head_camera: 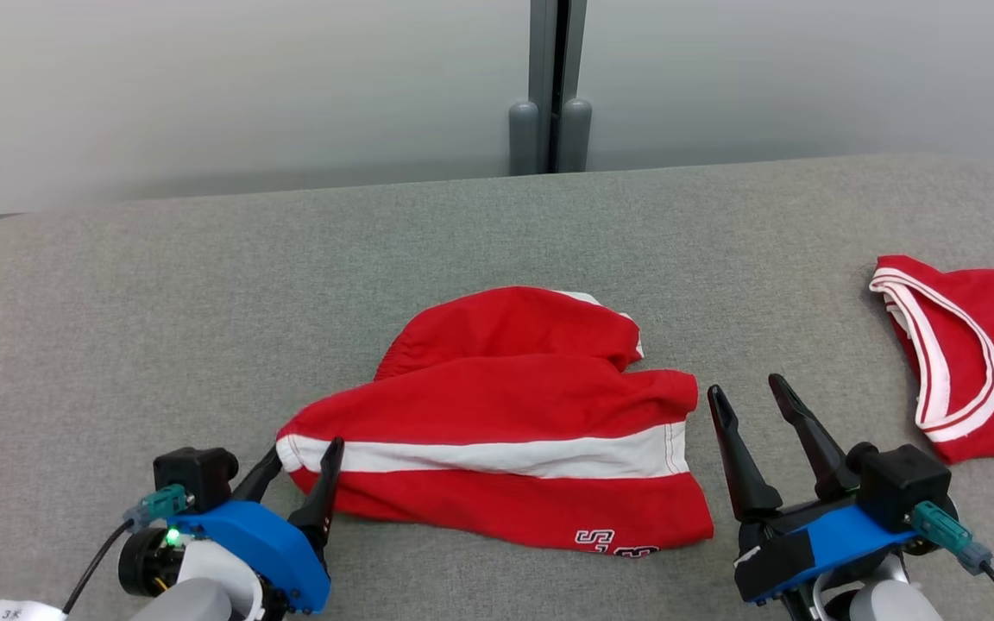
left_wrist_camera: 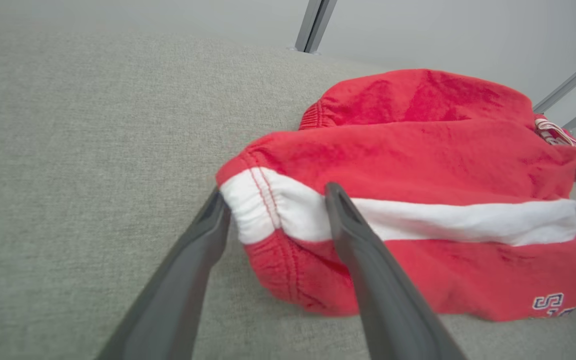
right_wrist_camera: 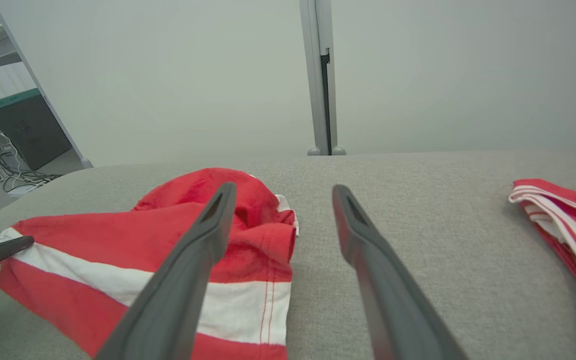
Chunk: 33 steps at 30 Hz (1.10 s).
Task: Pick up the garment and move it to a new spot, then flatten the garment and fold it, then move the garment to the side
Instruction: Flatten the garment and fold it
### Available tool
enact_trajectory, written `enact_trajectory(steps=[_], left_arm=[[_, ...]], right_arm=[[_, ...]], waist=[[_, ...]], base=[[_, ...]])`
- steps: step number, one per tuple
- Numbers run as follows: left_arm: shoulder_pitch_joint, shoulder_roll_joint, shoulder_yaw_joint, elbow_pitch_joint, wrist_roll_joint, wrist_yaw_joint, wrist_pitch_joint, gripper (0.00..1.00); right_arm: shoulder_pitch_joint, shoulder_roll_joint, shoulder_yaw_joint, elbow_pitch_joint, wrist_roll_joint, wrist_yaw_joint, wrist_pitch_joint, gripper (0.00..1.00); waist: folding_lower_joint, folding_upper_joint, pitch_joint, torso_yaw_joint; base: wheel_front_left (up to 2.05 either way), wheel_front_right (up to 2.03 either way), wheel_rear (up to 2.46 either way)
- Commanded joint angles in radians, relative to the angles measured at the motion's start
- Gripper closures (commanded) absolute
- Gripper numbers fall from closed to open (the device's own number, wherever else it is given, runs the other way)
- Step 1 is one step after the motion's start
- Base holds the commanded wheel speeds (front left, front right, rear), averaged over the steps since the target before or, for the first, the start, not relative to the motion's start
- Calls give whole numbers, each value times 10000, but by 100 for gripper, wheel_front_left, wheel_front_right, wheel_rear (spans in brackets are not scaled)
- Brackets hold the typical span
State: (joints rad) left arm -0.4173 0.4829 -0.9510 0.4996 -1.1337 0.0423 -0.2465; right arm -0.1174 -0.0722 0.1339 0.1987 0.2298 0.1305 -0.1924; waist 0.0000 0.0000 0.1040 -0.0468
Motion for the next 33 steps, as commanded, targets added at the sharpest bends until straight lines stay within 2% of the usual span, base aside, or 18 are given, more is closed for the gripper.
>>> enact_trajectory(steps=[1,5,11,14,20,25,28,33], left_arm=[[177,-42,49,51,134,-115,-93,0],[474,-6,303,15,309,-254,-169,0],[1064,179,1037,-446,701,-7,-189,0],[1432,202,1871,-927,1102,156,-191,0],[2494,-375,4342,-2180,2648,326,-192,0],[3316,-1221,6132,-3033,4508,67,-192,0],[3663,-1688,6784,-3219,5510,-62,-193,0],[4042,-2136,7392,-2986,6693,-304,-193,0]], right_arm=[[131,-59,-33,-58,-24,3,26,0],[244,-77,-91,-106,-6,3,99,0],[465,-82,-294,-228,-45,3,150,0],[574,-82,-437,-302,-70,5,176,0],[813,-90,-672,-420,-65,5,212,0],[895,-74,-787,-534,-94,5,295,0],[931,-65,-782,-570,-107,5,328,0],[988,-49,-728,-615,-114,5,366,0]], waist=[[0,0,-60,42],[0,0,-243,144],[0,0,-474,268],[0,0,-592,337],[0,0,-782,466],[0,0,-863,534],[0,0,-906,543],[0,0,-1004,518]], base=[[0,0,0],[0,0,0],[0,0,0],[0,0,0],[0,0,0],[0,0,0],[0,0,0],[0,0,0]])
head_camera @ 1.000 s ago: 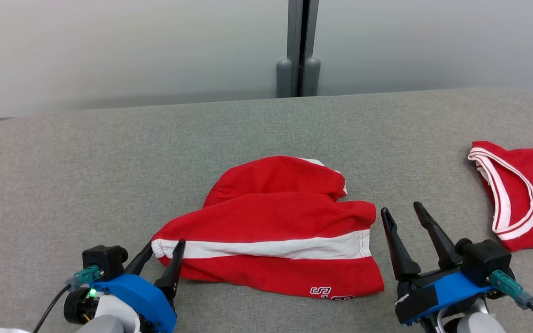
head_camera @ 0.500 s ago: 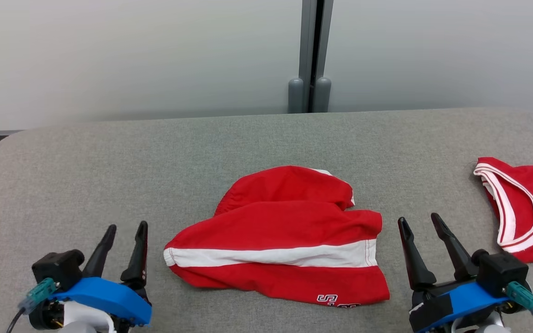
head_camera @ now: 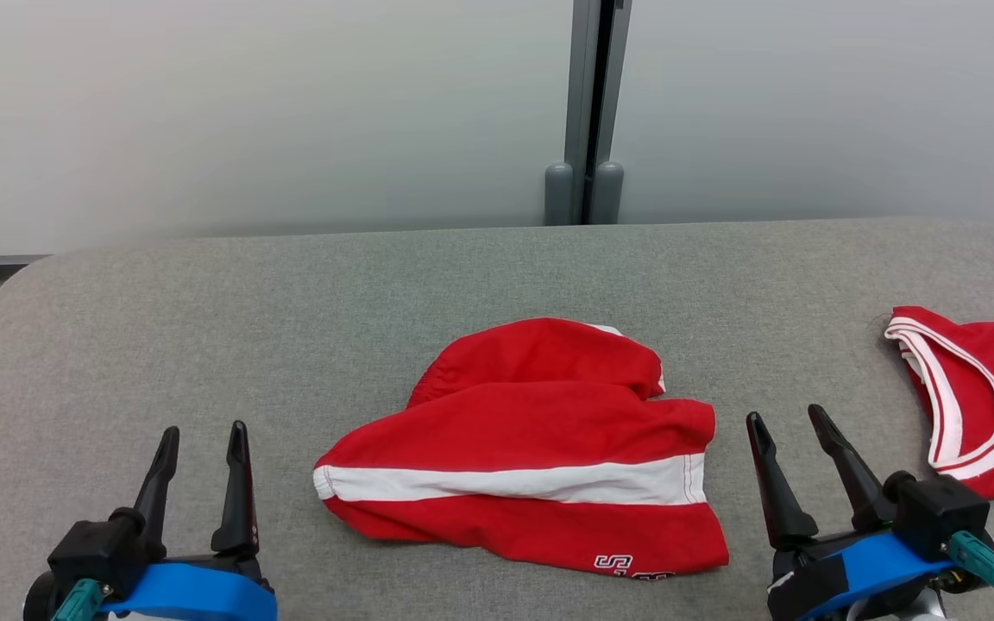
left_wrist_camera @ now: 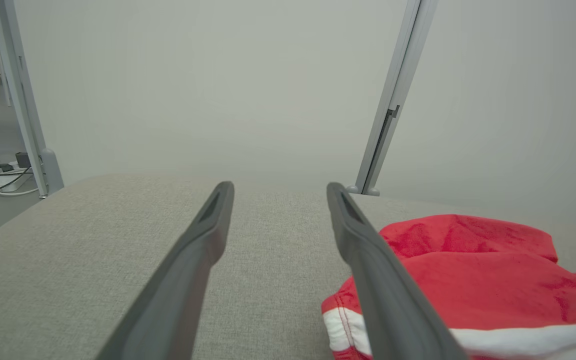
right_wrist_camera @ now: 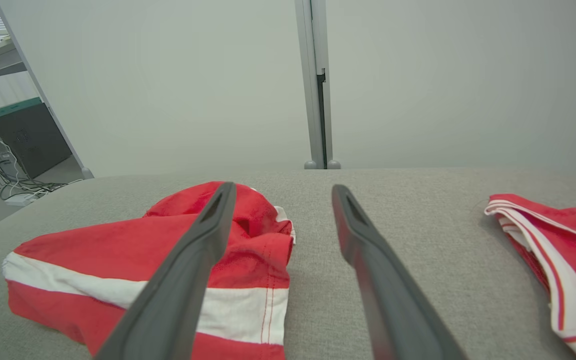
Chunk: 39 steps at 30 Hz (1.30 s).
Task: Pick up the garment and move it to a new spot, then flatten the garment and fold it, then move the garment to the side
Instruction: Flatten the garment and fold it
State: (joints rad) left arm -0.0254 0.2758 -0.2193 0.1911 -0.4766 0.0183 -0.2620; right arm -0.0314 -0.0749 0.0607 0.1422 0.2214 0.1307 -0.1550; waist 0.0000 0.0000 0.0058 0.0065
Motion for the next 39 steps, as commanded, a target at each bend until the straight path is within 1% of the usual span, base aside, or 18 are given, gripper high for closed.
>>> enact_trajectory(steps=[1,10,16,26,30,34,39], left_arm=[[166,-115,163,164,279,-127,-38,0],[342,-454,725,912,845,-612,-38,0],[429,-608,959,1165,1033,-794,-39,0],[213,-754,1007,1444,1154,-1054,-39,0],[130,-878,741,1624,1039,-1194,20,0],[-141,-860,189,1935,528,-1416,952,0],[-643,-760,-412,2571,-194,-1499,2170,0]], right_arm=[[148,-22,9,-50,-33,1,6,0],[405,9,-140,-51,-76,3,87,0],[414,61,-190,-117,-45,1,99,0],[488,121,-212,-162,-56,1,82,0],[473,135,-143,-174,-40,1,114,0],[410,140,-53,-188,-61,3,124,0],[222,151,182,-108,-24,3,113,0]], waist=[[0,0,-41,-24],[0,0,-170,-76],[0,0,-187,-131],[0,0,-118,-79],[0,0,-76,-90],[0,0,1,-113],[0,0,125,-247]], base=[[0,0,0],[0,0,0],[0,0,0],[0,0,0],[0,0,0],[0,0,0],[0,0,0]])
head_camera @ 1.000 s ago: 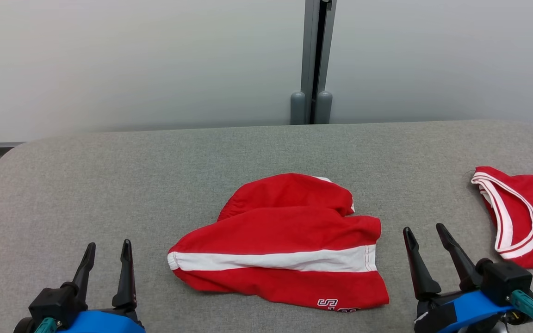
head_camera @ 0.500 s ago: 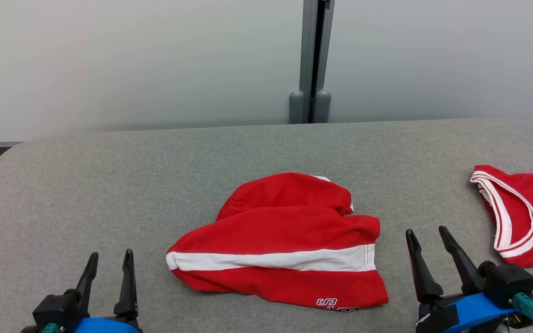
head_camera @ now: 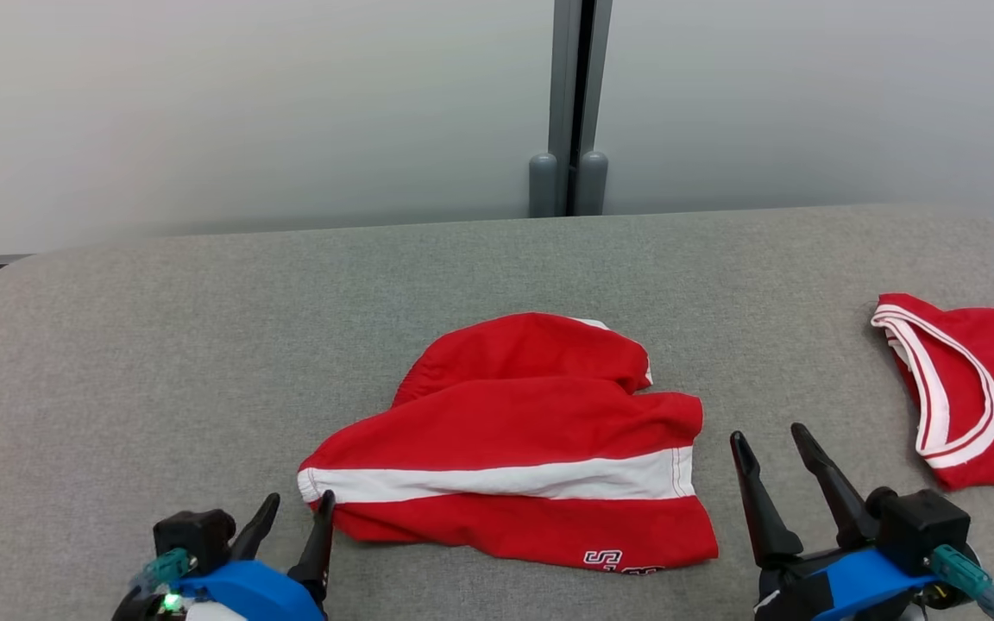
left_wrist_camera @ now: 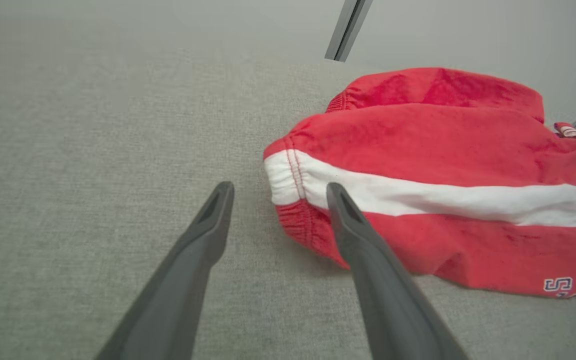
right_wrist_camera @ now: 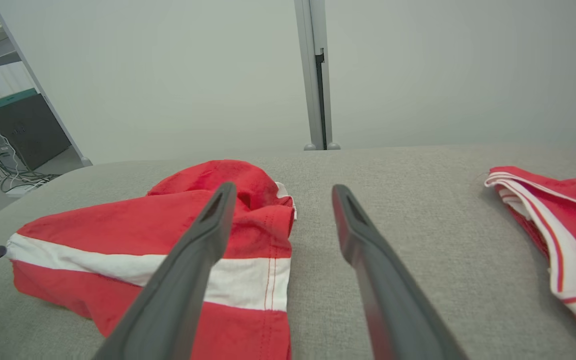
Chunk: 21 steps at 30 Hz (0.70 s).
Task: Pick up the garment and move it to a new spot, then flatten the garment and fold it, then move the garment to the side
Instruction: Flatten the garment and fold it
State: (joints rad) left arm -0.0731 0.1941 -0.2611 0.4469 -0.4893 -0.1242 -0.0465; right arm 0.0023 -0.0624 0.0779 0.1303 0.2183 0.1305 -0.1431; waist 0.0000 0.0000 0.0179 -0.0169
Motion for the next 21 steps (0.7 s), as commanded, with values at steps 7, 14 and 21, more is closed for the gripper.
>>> enact_trajectory(steps=[7,14,21], left_arm=[[-702,88,-420,509,-702,-88,407,0],[-1025,326,-948,637,-1242,-64,249,100],[-1157,439,-1252,832,-1451,-65,-4,100]], right_arm=[[-271,-17,261,126,82,5,-48,0],[-496,-87,583,545,314,5,309,0],[-1121,70,409,1571,692,5,2432,0]], waist=[[0,0,161,-191],[0,0,334,-295],[0,0,560,-292]], base=[[0,0,0],[0,0,0],[0,0,0]])
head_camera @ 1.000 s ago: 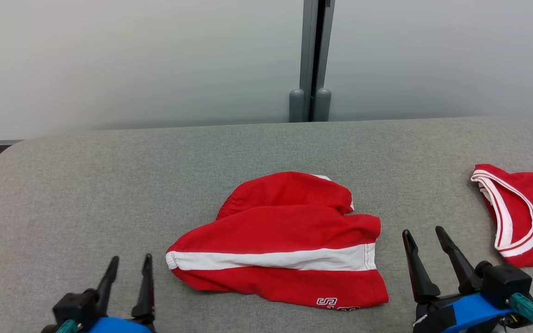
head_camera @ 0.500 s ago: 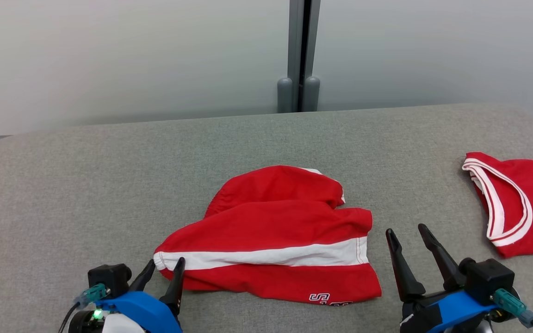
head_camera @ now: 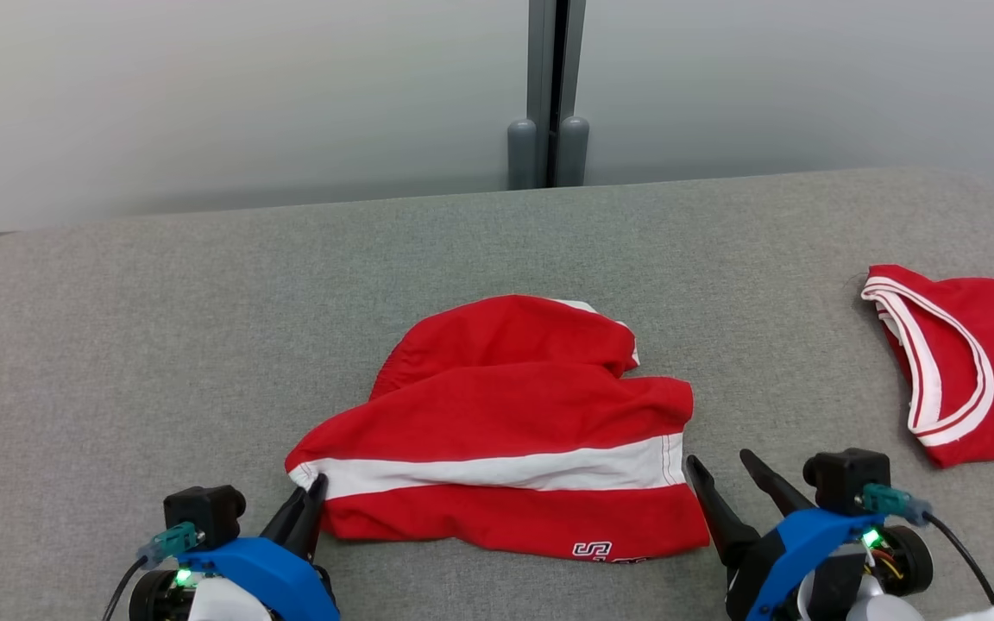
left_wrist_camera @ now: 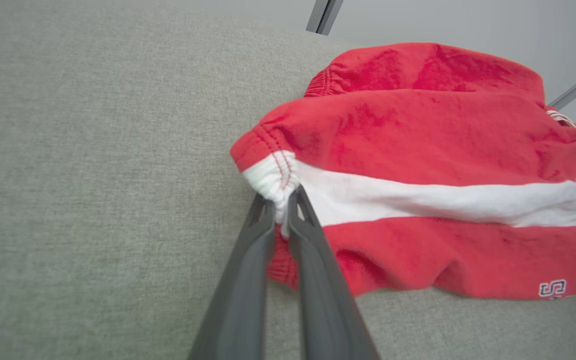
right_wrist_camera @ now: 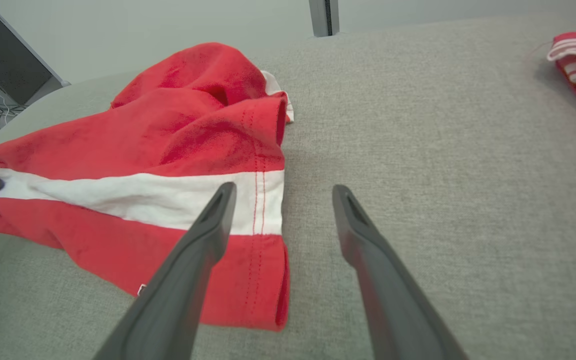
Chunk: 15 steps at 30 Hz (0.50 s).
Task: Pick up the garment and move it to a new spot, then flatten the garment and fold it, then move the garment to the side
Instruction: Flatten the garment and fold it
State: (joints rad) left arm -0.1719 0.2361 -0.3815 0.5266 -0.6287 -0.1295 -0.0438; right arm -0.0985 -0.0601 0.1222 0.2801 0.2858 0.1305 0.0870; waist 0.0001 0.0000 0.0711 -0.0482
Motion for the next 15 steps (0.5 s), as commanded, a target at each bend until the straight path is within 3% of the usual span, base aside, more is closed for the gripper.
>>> enact_trajectory(steps=[1,5,15], left_arm=[[-199,12,-76,52,-58,-11,-63,100],[-318,22,-225,182,-113,-12,-193,100],[-669,48,-449,399,-210,-11,-441,100]], right_arm=[[-254,66,-110,207,18,5,360,0],[-863,101,73,794,294,5,979,0],[-1858,81,1000,2113,1000,5,890,0]], waist=[[-1,0,57,36],[-1,0,203,144],[-1,0,421,289]], base=[[0,0,0],[0,0,0],[0,0,0]])
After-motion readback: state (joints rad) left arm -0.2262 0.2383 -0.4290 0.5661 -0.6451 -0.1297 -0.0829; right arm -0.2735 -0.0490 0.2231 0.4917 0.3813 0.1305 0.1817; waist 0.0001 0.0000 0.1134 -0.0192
